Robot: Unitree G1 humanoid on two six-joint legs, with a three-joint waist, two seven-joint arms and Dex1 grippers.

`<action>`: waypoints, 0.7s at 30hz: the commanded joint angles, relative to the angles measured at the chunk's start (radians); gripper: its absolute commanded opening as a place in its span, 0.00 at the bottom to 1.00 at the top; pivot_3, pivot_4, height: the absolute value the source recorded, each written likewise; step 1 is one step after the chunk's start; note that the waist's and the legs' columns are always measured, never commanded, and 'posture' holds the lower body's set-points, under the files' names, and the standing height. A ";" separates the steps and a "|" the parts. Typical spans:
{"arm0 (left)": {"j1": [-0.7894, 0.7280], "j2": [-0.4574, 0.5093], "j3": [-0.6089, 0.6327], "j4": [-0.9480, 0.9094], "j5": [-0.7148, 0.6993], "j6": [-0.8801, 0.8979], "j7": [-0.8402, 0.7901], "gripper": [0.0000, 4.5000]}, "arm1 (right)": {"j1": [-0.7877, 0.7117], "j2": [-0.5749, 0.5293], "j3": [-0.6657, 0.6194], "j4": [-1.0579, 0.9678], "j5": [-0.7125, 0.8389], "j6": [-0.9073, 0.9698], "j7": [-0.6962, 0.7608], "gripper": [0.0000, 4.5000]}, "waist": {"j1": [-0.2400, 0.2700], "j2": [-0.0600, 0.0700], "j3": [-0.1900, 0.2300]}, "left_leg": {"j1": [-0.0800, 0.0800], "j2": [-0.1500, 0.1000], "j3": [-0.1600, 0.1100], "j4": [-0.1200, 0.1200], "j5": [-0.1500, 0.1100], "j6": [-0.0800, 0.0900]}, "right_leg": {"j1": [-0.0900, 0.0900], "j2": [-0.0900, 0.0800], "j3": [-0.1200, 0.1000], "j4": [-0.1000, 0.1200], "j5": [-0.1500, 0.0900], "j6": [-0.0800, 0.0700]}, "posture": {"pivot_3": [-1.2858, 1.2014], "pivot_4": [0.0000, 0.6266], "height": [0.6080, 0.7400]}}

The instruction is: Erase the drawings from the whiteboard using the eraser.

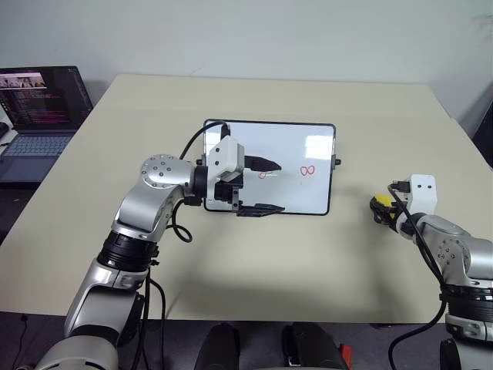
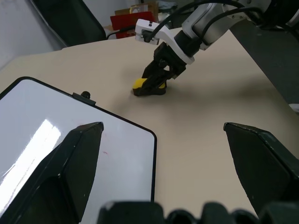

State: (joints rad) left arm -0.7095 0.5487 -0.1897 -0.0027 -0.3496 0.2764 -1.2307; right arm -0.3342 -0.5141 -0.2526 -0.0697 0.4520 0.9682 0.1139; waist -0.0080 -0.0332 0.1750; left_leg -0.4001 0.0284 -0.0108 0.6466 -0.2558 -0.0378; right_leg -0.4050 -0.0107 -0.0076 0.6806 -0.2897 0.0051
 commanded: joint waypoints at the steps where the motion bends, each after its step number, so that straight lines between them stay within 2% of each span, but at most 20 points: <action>1: 0.002 0.001 0.007 -0.043 0.000 -0.002 0.008 1.00 | -0.023 0.006 -0.014 -0.008 -0.018 -0.024 0.009 0.40 | 0.000 0.000 0.000 | 0.000 0.000 0.000 0.000 0.000 0.000 | 0.000 0.000 0.000 0.000 0.000 0.000 | 0.52 0.24 1.00; 2: 0.003 0.001 0.007 -0.044 0.001 -0.002 0.009 1.00 | -0.024 0.008 -0.014 -0.007 -0.021 -0.024 0.010 0.33 | 0.000 0.000 0.000 | 0.000 0.000 0.000 0.000 0.000 0.000 | 0.000 0.000 0.000 0.000 0.000 0.000 | 0.52 0.24 1.00; 3: 0.005 0.001 0.007 -0.045 0.001 -0.001 0.010 1.00 | -0.025 0.010 -0.015 -0.007 -0.025 -0.024 0.010 0.31 | 0.000 0.000 0.000 | 0.000 0.000 0.000 0.000 0.000 0.000 | 0.000 0.000 0.000 0.000 0.000 0.000 | 0.52 0.24 1.00; 21: 0.051 0.007 0.023 -0.074 -0.009 0.033 0.053 1.00 | -0.037 0.045 -0.034 -0.008 -0.047 -0.023 0.026 0.31 | 0.000 0.000 0.000 | 0.000 0.000 0.000 0.001 0.000 0.000 | 0.000 0.000 0.000 0.001 0.000 0.000 | 0.52 0.24 1.00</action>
State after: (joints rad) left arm -0.6582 0.5493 -0.1897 -0.0412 -0.3498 0.3074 -1.1871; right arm -0.3533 -0.4676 -0.2678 -0.0639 0.4075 0.9643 0.1324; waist -0.0085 -0.0328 0.1748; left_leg -0.3997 0.0286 -0.0107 0.6473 -0.2557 -0.0378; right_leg -0.4049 -0.0107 -0.0074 0.6818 -0.2895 0.0049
